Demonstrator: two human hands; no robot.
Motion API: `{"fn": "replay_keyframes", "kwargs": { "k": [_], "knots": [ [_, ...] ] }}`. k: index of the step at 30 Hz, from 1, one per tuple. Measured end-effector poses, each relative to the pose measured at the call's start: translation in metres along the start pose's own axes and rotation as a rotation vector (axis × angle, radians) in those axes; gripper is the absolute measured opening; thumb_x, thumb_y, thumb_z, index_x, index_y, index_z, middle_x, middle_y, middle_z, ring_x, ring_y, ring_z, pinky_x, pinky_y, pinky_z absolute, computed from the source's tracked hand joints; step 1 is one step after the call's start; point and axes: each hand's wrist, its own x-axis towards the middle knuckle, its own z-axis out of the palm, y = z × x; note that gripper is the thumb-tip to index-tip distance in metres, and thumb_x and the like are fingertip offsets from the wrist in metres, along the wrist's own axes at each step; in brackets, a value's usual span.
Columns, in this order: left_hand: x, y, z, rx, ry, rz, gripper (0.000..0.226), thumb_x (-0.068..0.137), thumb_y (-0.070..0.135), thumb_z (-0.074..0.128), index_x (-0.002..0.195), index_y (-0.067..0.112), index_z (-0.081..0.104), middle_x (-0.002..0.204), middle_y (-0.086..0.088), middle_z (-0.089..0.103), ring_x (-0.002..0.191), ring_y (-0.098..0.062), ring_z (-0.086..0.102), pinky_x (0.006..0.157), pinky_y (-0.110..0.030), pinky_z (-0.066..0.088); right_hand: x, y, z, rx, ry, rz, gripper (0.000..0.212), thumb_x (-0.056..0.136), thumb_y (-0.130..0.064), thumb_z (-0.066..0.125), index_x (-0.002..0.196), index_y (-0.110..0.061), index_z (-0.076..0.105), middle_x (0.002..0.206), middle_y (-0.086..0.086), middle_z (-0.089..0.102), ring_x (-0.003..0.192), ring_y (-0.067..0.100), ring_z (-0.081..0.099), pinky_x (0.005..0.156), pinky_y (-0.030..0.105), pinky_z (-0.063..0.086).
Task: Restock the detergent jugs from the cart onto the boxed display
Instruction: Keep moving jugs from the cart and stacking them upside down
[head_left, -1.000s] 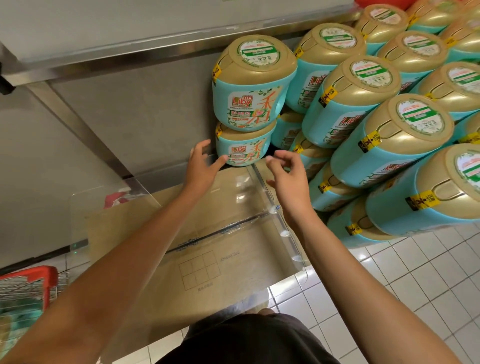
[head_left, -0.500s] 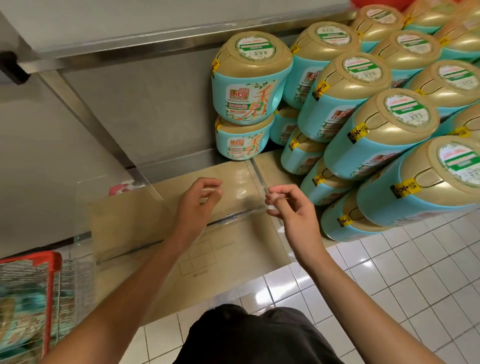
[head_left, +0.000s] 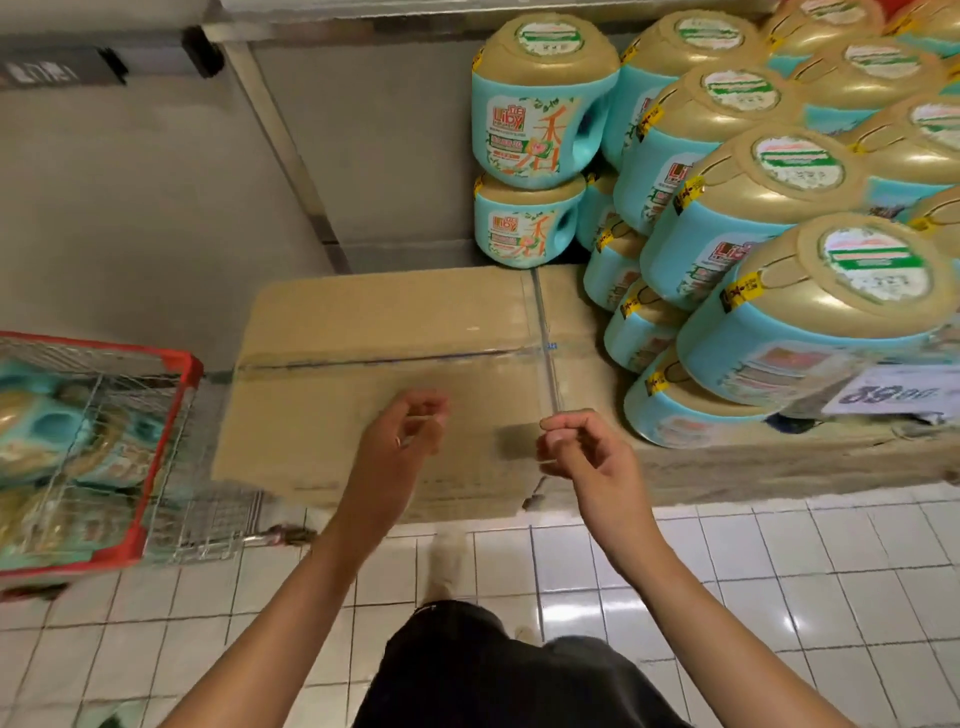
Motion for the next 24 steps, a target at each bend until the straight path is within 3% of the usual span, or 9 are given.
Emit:
{"fn": "replay_keyframes", "kwargs": {
  "k": [3,6,13,18,21,24],
  "knots": [
    [-0.054,-0.001,0.008,0.026,0.061,-0.013,0.026,0.089,0.051,0.060,0.111,0.040,0.070,0.112,0.008,0.073,0.101,-0.016,0.072,0.088,-0.039,0.062,-0.027,0.010,-0.015,-0.016,-0.088,0.000,0.014,0.103,0.003,0.057,0.107,-0.003,0.069,0.092,0.032,0.066,0.088,0.032,0.063,0.088,0.056,0.056],
    [-0.102,-0.002,0.011,0.017,0.131,0.004,0.024,0.088,0.050,0.059,0.106,0.040,0.071,0.113,0.007,0.074,0.100,-0.019,0.072,0.084,-0.036,0.062,-0.056,0.014,-0.024,-0.021,-0.157,0.000,0.017,0.103,0.006,0.055,0.105,-0.004,0.069,0.088,0.022,0.070,0.084,0.027,0.066,0.085,0.046,0.057],
    [-0.188,-0.012,-0.011,-0.035,0.251,0.013,0.023,0.088,0.048,0.061,0.106,0.038,0.072,0.115,0.009,0.074,0.103,-0.018,0.073,0.080,-0.028,0.062,-0.108,0.024,-0.010,-0.064,-0.302,-0.016,0.016,0.102,0.005,0.058,0.102,-0.007,0.069,0.094,0.033,0.067,0.085,0.026,0.067,0.083,0.037,0.058],
    [-0.251,-0.030,-0.063,-0.057,0.404,-0.034,0.025,0.088,0.045,0.061,0.109,0.036,0.072,0.113,0.008,0.076,0.102,-0.017,0.074,0.080,-0.030,0.062,-0.140,0.039,0.048,-0.125,-0.480,0.011,0.020,0.104,0.003,0.057,0.102,-0.011,0.070,0.081,0.001,0.072,0.083,0.021,0.070,0.080,0.028,0.059],
    [-0.302,-0.051,-0.107,-0.060,0.526,-0.079,0.028,0.092,0.041,0.060,0.114,0.028,0.070,0.115,0.009,0.075,0.105,-0.016,0.074,0.082,-0.030,0.062,-0.161,0.052,0.099,-0.170,-0.593,0.031,0.019,0.104,0.003,0.057,0.102,-0.010,0.070,0.081,0.001,0.072,0.082,0.021,0.070,0.080,0.030,0.059],
    [-0.362,-0.071,-0.151,-0.080,0.646,-0.129,0.029,0.091,0.047,0.058,0.113,0.032,0.070,0.117,0.009,0.073,0.107,-0.016,0.073,0.086,-0.027,0.061,-0.185,0.066,0.156,-0.214,-0.693,0.042,0.021,0.105,0.004,0.055,0.103,-0.009,0.071,0.081,-0.001,0.073,0.082,0.019,0.072,0.080,0.028,0.061]
  ]
}}
